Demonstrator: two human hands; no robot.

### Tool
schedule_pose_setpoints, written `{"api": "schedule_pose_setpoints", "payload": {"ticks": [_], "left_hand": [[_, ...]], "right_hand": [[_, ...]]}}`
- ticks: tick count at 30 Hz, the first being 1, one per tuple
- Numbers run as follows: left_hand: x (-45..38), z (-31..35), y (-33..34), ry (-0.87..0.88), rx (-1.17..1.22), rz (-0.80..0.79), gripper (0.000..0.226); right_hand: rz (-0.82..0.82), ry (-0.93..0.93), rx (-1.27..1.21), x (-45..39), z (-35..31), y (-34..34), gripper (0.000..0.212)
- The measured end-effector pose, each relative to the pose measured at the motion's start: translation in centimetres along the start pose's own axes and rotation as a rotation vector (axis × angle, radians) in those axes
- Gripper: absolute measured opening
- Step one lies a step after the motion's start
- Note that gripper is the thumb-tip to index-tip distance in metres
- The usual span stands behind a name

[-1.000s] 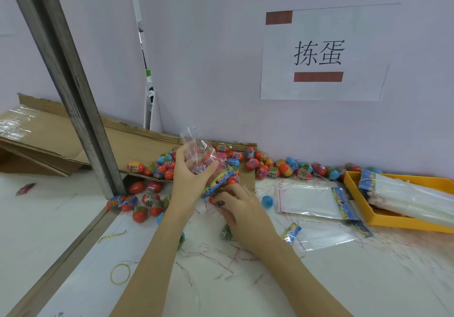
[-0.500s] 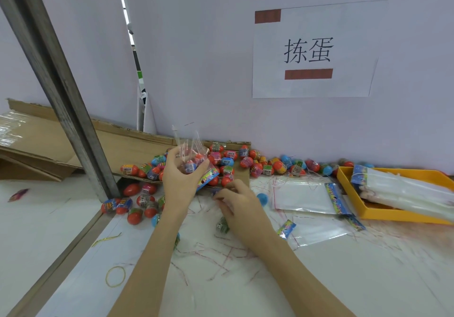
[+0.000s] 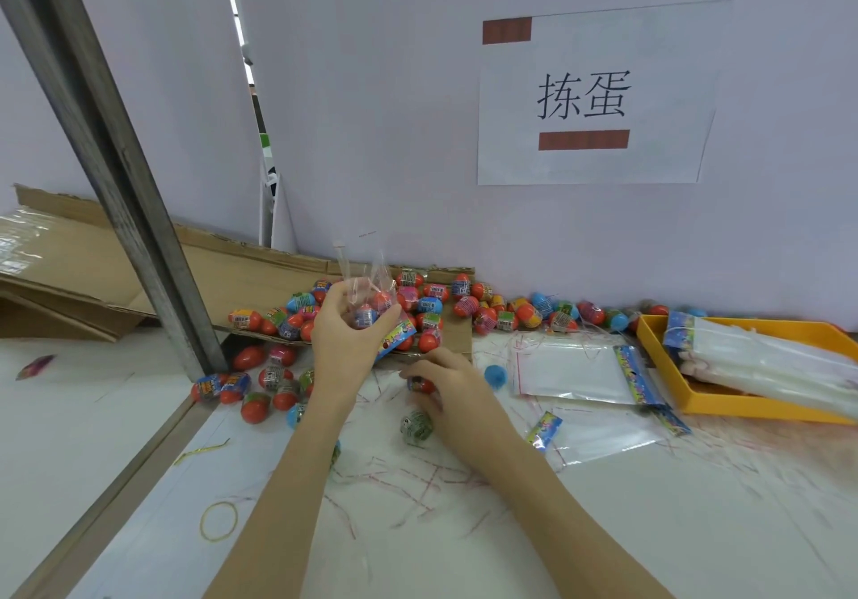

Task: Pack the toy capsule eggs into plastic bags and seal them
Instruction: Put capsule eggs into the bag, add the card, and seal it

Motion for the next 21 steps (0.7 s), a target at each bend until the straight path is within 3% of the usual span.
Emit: {"api": "schedule_pose_setpoints", "payload": {"ticks": [6, 9, 12, 17, 21], "left_hand": [[0.2, 0.4, 1.1, 0.016, -0.051, -0.119, 0.048], [0.9, 1.3, 2.3, 0.098, -0.169, -0.200, 0.034], [1.8, 2.0, 3.4, 0.192, -0.254, -0.268, 0.034], [2.9, 3.1, 4.8, 0.347, -0.310, -0.370, 0.038], [3.2, 3.1, 5.2, 0.328, -0.300, -0.423, 0.040]], "right_hand": [[0.442, 0.067, -0.175, 0.3, 0.6, -5.8, 0.031], [0.577, 0.049, -0.178, 0.8, 0.4, -7.9, 0.039], [0.704, -0.022, -0.130, 1.5, -0.5, -9.7, 0.035], [0.799, -0.065, -0.301, 2.0, -1.0, -10.9, 0.030], [0.720, -0.012, -0.381, 1.5, -0.7, -9.8, 0.029]]}}
Point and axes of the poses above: each hand's wrist, its own x-axis away from the middle knuckle, its own y-axis out of the palm, z = x × y, the point moved 8 cm from there along -x, towards the middle knuckle, and after that the axes turned 4 degrees about -y, right-handed, at the moved point
